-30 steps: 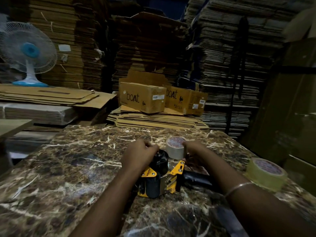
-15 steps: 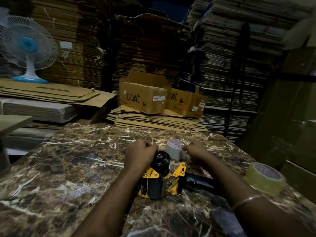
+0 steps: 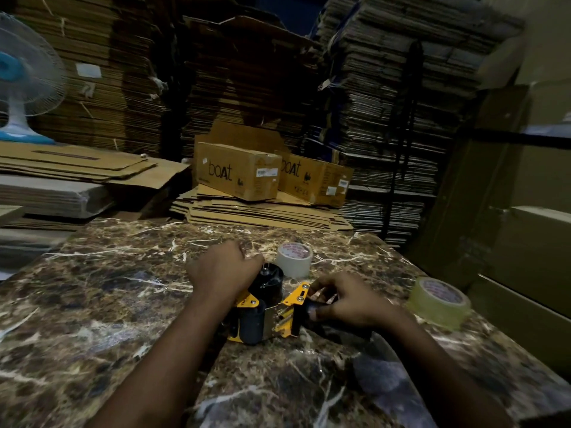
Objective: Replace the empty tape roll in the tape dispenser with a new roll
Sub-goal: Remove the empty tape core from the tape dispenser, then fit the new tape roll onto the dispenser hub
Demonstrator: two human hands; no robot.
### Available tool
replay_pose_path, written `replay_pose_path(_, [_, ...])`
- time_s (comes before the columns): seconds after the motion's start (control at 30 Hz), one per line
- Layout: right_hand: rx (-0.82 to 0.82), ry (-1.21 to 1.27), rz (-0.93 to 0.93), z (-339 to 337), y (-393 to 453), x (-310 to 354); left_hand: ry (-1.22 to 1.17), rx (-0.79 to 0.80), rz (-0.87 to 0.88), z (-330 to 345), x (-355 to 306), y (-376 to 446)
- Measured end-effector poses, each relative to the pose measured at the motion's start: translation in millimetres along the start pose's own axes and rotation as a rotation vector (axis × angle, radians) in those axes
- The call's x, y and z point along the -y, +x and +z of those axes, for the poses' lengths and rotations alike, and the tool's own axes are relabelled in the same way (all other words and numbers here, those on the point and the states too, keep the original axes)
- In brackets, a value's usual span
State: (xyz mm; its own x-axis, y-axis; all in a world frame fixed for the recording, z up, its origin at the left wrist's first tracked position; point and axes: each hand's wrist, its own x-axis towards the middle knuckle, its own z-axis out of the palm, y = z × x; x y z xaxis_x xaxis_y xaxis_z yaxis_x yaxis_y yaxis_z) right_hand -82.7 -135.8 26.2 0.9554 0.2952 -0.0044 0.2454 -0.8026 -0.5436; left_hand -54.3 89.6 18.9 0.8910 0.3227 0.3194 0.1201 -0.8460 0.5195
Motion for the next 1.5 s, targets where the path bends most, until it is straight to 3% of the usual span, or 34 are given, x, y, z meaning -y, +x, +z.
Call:
replay_pose_path(0.27, [-0.061, 0.072, 0.145, 14.2, -25.4, 14.9, 0.120, 0.080, 0.056, 5.1, -3.9, -8.4])
replay_pose_path(0.47, [-0.135, 0.223, 0.168, 36.4, -45.1, 29.9, -0.064, 0.169, 0.143, 16.0, -9.3, -16.8])
replay_pose_path(0.7, [-0.163, 0.374, 0.132, 59.4, -48.3, 27.8, -0.285, -0.048, 0.258, 10.2, -5.0, -18.0])
replay_pose_path(0.8, [-0.173, 0.647, 0.163, 54.8, -45.5, 15.3, -0.281, -0.100, 0.305, 6.6, -7.1, -23.0])
replay_pose_path(0.93, [-0.415, 0.869, 0.338, 33.2, -38.7, -24.9, -0.243, -0.138, 0.330, 3.3, -13.1, -27.0])
replay_pose_path(1.13, [-0.851, 0.218, 0.596, 3.8, -48.7, -89.7, -0.273, 0.096, 0.322, 7.5, -25.5, -33.1])
replay_pose_path(1.33, [-0.727, -0.042, 0.828, -13.8, -40.4, -133.0, -0.228, 0.162, 0.301, 9.0, -27.7, -36.0])
replay_pose_path(1.5, [-0.788, -0.047, 0.849, -18.3, -34.7, -135.1, -0.238, 0.141, 0.302, 6.5, -27.7, -39.0])
